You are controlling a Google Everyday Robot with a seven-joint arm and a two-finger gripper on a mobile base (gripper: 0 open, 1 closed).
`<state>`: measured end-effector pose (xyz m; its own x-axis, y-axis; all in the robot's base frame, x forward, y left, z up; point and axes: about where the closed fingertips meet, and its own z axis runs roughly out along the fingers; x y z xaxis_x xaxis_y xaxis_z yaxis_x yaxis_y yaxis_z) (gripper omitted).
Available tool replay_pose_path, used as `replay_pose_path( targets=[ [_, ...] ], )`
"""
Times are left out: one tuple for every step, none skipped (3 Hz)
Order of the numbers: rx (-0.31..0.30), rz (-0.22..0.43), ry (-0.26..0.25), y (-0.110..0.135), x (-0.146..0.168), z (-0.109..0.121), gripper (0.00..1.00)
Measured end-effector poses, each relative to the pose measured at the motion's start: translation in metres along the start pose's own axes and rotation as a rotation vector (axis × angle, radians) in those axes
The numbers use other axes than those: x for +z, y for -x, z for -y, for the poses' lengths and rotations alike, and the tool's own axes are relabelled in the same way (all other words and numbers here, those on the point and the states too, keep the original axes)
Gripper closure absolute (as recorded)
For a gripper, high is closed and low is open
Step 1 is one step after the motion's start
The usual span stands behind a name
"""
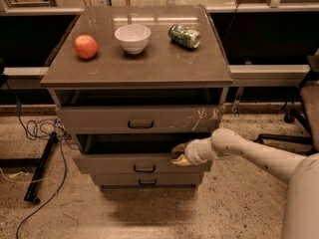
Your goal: Open middle drawer
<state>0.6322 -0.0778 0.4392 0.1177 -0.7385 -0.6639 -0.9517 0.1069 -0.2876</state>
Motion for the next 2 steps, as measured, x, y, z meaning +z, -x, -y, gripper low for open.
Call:
replay_pose_path(
  targets=[
    [0.02, -0.003, 0.022, 0.0007, -0.0146, -0.0193, 1.0],
    [0.02, -0.002, 0.022, 0.0009, -0.0139, -0.0192, 0.85]
  ],
)
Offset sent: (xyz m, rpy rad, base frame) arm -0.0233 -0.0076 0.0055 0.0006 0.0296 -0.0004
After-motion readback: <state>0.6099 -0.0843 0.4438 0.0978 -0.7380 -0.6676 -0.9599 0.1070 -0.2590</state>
